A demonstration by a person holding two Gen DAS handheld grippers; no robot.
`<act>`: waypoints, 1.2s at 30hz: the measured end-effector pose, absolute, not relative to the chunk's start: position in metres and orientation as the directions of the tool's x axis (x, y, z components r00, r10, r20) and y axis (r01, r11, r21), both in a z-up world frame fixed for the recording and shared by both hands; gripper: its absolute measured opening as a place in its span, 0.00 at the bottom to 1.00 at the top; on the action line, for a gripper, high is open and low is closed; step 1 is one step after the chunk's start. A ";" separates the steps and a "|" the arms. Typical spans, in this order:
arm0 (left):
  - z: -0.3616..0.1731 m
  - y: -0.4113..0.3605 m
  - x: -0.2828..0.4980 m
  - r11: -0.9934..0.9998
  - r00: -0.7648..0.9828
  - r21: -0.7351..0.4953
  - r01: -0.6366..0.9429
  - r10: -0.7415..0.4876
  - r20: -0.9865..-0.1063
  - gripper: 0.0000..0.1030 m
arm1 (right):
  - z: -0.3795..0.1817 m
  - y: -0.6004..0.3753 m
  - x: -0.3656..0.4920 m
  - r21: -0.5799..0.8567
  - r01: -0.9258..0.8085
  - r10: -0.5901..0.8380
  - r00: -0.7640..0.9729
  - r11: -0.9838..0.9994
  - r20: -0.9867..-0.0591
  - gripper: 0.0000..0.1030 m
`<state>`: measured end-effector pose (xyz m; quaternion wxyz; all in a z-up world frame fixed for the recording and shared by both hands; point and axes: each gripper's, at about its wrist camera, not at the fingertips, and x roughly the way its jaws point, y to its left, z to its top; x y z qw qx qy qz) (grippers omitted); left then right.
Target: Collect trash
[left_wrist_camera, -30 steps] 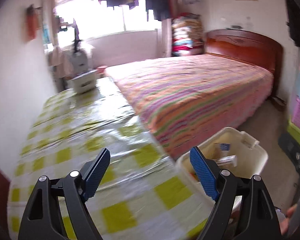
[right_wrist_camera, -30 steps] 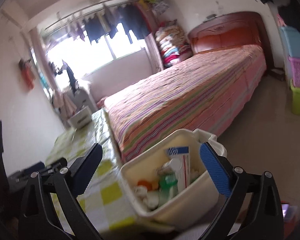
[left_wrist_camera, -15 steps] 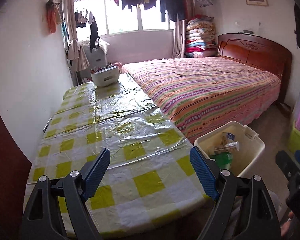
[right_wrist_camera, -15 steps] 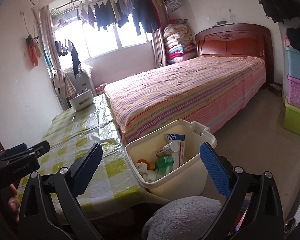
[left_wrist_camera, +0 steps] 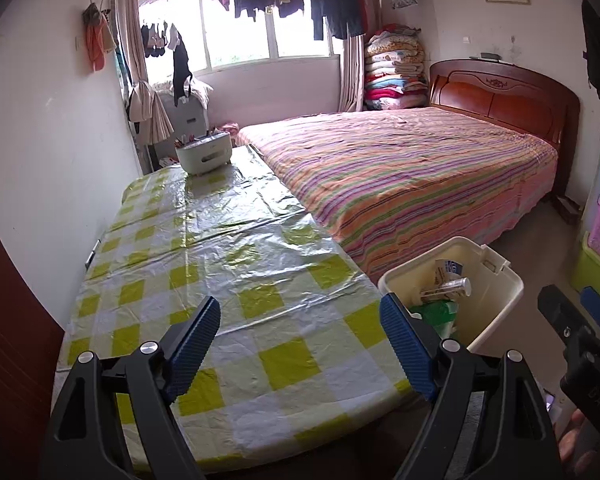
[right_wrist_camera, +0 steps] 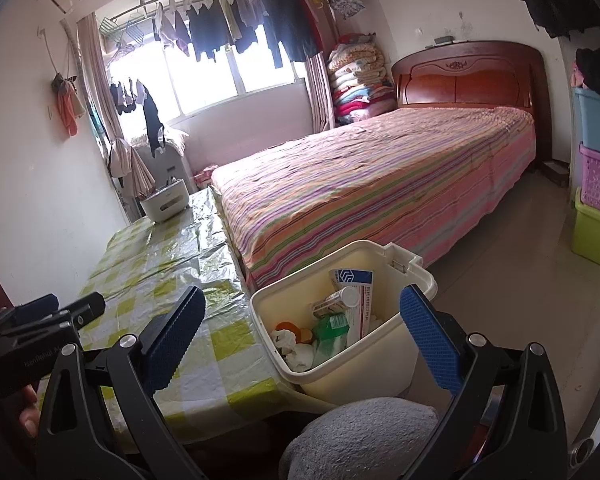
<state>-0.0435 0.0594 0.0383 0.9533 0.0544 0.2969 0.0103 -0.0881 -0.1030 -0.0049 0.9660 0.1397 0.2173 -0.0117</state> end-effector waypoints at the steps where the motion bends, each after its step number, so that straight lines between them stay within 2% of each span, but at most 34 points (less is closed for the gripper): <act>1: 0.038 0.057 -0.044 0.993 0.822 0.117 0.013 0.056 -0.566 0.77 | -0.005 -0.106 -0.087 0.273 0.079 0.046 0.905 0.959 -0.424 0.94; 15: 0.034 0.048 -0.050 0.988 0.809 0.152 -0.014 0.100 -0.579 0.77 | -0.012 -0.113 -0.082 0.308 0.039 0.103 0.896 0.951 -0.433 0.94; 36: 0.025 0.059 -0.018 0.990 0.787 0.135 0.039 0.052 -0.614 0.77 | -0.016 -0.098 -0.056 0.285 0.096 0.048 0.888 0.954 -0.458 0.94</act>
